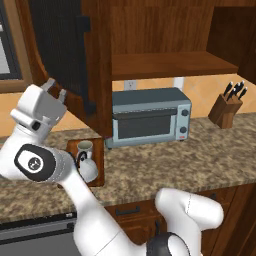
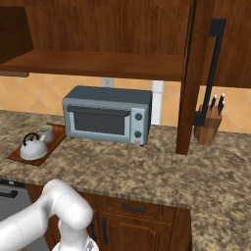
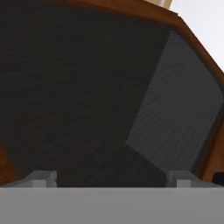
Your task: Pick the kettle from the counter and place it on the tray. Then pick the mug from the cabinet and place it on the tray. Then close the cabinet doors.
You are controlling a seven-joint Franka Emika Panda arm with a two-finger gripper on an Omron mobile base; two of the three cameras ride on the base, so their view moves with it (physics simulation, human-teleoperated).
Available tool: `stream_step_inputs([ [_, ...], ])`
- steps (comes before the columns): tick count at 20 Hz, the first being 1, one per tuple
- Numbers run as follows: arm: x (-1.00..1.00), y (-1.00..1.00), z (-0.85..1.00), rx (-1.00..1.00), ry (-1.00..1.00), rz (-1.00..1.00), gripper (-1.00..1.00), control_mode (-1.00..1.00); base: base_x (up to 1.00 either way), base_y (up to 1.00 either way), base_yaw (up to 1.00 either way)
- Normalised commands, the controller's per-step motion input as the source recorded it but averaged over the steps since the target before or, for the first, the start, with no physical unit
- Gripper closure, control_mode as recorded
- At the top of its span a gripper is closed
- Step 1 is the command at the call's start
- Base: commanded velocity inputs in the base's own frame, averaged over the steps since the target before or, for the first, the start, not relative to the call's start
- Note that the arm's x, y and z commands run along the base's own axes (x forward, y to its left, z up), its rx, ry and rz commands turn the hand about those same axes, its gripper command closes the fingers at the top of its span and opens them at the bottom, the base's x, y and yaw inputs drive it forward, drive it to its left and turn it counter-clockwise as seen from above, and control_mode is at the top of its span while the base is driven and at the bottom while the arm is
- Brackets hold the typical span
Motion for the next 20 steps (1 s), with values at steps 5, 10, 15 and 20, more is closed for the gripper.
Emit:
stream_step_inputs([
  [5, 0.13, -0.66, 0.21, 0.03, 0.00, 0.07, -1.00, -1.00, 0.00, 0.00, 0.00],
  [10, 0.21, -0.66, 0.19, 0.05, 0.02, 0.09, -1.00, -1.00, 0.00, 0.00, 0.00],
  [15, 0.48, -0.68, 0.23, 0.15, 0.13, 0.16, -1.00, -1.00, 0.00, 0.00, 0.00],
  [20, 0.83, -0.58, 0.16, 0.14, 0.21, 0.26, -1.00, -1.00, 0.00, 0.00, 0.00],
])
